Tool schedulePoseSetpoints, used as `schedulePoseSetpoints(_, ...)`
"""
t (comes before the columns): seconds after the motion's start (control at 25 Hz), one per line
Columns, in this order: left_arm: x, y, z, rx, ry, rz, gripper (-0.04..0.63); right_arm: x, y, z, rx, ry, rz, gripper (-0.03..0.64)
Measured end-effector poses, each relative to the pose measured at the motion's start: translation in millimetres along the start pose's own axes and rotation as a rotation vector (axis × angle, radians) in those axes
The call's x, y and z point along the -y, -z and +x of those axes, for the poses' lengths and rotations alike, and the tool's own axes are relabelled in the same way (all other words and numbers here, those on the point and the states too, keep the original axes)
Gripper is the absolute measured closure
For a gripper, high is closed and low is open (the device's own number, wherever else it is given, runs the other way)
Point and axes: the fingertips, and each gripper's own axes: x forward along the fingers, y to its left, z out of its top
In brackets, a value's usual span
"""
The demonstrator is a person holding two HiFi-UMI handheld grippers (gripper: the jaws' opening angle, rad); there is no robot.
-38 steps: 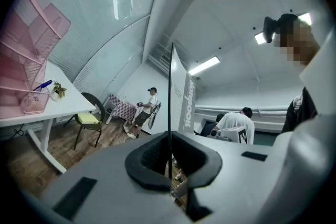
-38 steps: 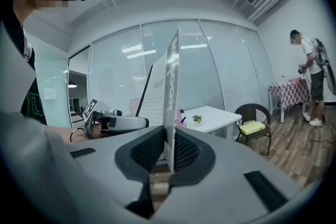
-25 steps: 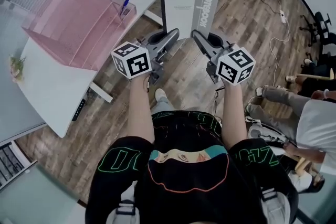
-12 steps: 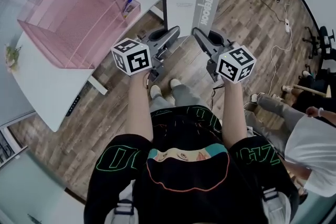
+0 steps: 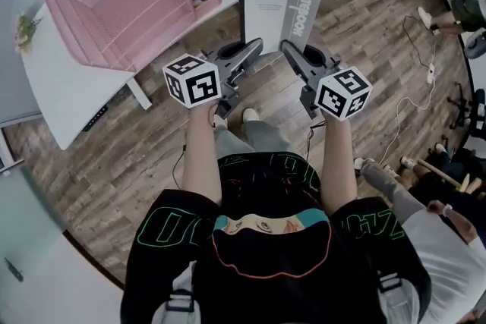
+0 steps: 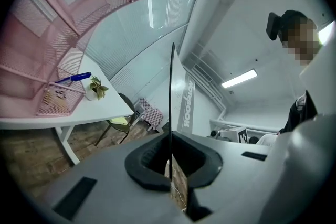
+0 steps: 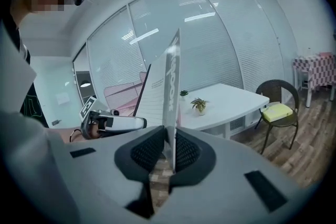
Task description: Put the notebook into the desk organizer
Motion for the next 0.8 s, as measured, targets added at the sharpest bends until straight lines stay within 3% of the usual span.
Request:
schedulePoseSetpoints(0.36,-6.3,11.3,-38.1,0.127,-0.18,-0.027,0.589,-24.9,14.6,23.4,-0.08,-0.209,-0.029,0.581)
schedulePoseSetpoints(0.6,-19.1,11.8,-98.4,0.233,-0.315,-0.049,0.589,-71.6,27.3,62.7,-0.141,-0.381,-0.062,0.581)
schedulePoseSetpoints(0.8,-20.8,14.3,-138.6,0.295,-0.389,-0.081,0.589,-106.6,35.5,81.0,-0.184,-0.475,-0.075,0.581)
